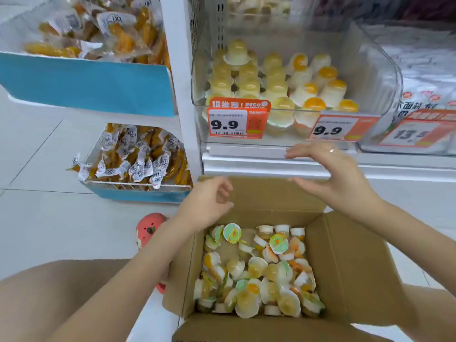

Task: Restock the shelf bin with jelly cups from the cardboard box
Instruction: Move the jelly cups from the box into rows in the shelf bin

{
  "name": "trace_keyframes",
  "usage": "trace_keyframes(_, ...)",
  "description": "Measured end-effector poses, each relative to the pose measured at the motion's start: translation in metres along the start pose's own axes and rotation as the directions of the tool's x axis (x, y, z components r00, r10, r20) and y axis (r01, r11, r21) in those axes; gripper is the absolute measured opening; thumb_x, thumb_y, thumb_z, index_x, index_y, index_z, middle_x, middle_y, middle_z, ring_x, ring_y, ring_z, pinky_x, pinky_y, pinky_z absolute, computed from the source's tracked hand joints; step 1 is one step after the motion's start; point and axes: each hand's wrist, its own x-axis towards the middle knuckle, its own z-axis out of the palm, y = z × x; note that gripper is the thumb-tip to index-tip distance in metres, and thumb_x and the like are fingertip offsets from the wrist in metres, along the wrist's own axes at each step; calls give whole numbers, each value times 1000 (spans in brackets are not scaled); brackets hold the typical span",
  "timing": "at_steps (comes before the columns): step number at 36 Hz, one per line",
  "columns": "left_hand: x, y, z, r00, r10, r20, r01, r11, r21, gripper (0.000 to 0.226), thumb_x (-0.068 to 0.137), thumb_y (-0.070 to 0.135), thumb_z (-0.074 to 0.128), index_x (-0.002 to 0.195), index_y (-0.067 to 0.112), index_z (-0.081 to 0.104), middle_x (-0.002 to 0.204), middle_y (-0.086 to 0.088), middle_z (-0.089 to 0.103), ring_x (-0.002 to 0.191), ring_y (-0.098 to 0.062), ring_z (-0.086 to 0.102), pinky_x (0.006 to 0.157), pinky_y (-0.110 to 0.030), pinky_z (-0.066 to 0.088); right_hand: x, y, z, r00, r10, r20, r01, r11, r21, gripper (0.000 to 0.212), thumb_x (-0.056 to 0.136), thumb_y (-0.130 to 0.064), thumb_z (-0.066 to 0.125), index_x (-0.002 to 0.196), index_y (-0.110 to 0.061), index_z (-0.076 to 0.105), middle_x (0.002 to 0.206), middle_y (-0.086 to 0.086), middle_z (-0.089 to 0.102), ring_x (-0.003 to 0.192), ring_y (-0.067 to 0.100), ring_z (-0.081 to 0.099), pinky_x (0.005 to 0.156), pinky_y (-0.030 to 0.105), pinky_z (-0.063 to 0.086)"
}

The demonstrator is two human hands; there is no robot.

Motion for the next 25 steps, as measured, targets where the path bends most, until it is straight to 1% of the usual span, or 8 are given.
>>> trace_keyframes(2,-2,-20,24,992,-49,120,45,999,30,25,79,13,73,95,21,56,92,6,58,82,-13,60,78,-29,51,-27,13,22,982,120,147,-125,992,20,38,80,-27,75,116,-24,61,117,-14,59,113,4,51,100,11,33)
trace_keyframes(5,-6,-54,62,976,-144,163,140,989,35,23,78,10,70,93,21,56,90,4,57,80,-14,57,78,-32,51,-67,35,64,892,251,376,-268,963,-5,41,81,-26,73,119,-30,58,116,-19,53,110,-2,45,96,2,27)
trace_keyframes(7,-8,-78,93,956,-193,222,174,980,100,23,78,10,67,97,20,57,100,-1,60,85,-16,57,80,-31,50,-90,52,95,820,288,494,-314,949,-32,40,84,-23,71,121,-27,56,117,-18,51,106,-3,44,97,12,34)
trace_keyframes(11,-9,-125,146,896,-266,357,146,933,329,38,81,6,56,117,16,53,117,-7,58,104,-24,57,87,-38,50,-120,79,150,633,339,696,-314,934,-169,52,86,-30,68,133,-25,47,134,-7,49,126,14,41,103,30,35)
trace_keyframes(14,-10,-147,168,862,-309,401,107,885,453,47,84,-2,48,129,12,49,126,-10,54,115,-28,53,92,-40,48,-131,95,178,526,381,760,-331,915,-229,62,87,-30,67,141,-26,38,142,-1,43,130,19,39,103,37,39)
trace_keyframes(17,-9,-165,186,826,-348,444,78,851,520,49,86,2,51,133,12,45,131,-11,48,120,-29,47,94,-40,46,-140,110,194,467,398,790,-315,909,-272,61,86,-28,67,141,-26,38,141,-1,44,127,19,42,99,34,42)
trace_keyframes(19,-9,-175,194,804,-378,460,107,852,512,48,85,7,55,132,12,45,130,-10,46,120,-28,46,94,-38,46,-146,116,200,439,412,798,-314,903,-293,62,86,-26,67,140,-26,39,142,-1,43,129,18,41,96,30,42)
trace_keyframes(25,7,-179,218,822,-359,442,180,900,397,61,84,37,64,137,17,41,132,-10,49,124,-27,44,100,-39,42,-154,116,209,389,460,799,-321,880,-350,59,88,-25,63,141,-26,37,143,2,38,127,21,41,91,34,45)
